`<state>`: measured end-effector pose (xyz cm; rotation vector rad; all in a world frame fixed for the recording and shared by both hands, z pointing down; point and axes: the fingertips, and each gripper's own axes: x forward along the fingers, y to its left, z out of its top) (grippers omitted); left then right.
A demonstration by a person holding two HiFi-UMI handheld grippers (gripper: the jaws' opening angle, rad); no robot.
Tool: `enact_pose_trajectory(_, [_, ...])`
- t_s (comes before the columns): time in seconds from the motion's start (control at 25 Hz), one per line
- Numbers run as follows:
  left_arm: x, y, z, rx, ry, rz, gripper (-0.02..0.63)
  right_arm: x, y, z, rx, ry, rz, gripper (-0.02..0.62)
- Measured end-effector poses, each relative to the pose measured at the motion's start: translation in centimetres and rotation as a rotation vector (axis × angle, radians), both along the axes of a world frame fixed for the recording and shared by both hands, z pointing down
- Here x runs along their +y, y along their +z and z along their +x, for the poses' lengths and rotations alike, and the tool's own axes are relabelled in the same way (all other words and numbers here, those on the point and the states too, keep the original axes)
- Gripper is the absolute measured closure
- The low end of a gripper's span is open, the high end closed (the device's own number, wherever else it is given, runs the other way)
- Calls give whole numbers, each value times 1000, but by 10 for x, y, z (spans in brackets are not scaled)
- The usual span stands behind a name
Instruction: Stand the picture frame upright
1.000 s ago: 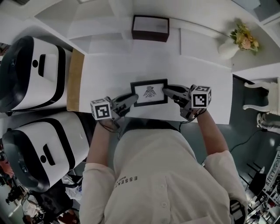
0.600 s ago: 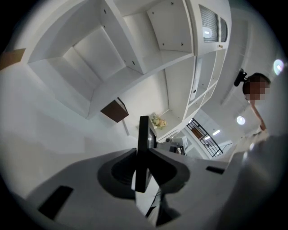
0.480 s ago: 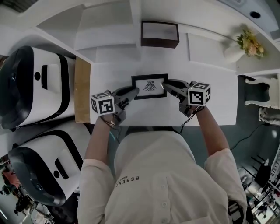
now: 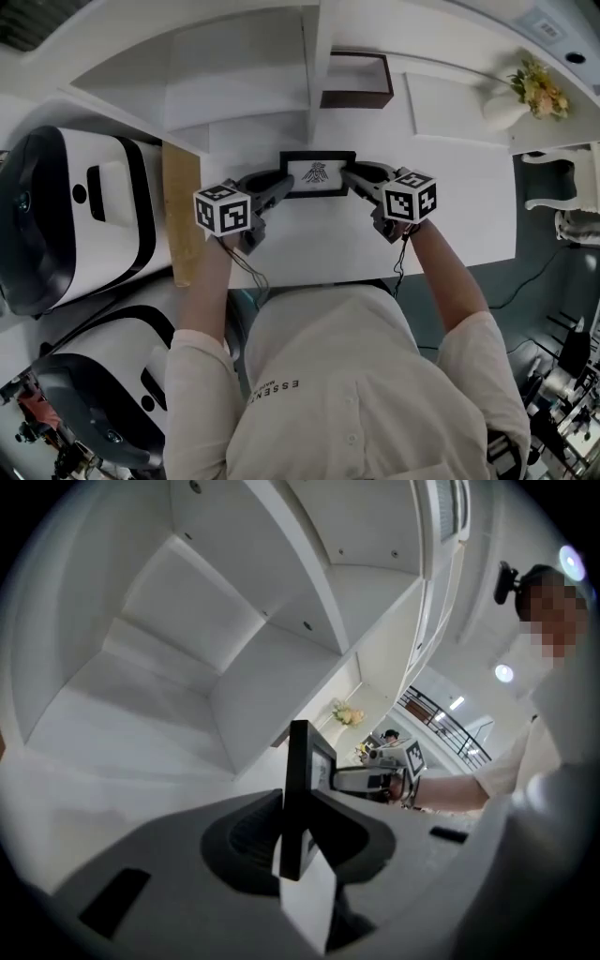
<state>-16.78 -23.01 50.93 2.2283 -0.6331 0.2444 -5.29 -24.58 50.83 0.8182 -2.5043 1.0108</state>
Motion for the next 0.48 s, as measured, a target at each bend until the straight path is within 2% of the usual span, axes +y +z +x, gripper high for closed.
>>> enact_pose_trajectory(0.28, [-30, 24, -15, -80, -4, 34, 526, -25, 13, -14, 92, 50, 62, 502])
enact_pose_trajectory(0.4, [-36, 39, -21, -163, 1, 47, 526, -32, 19, -20, 163, 39, 117, 502])
enact_pose_trajectory(0.48, [-40, 43, -24, -183, -5, 55, 526, -37, 22, -24, 197, 41, 151, 502])
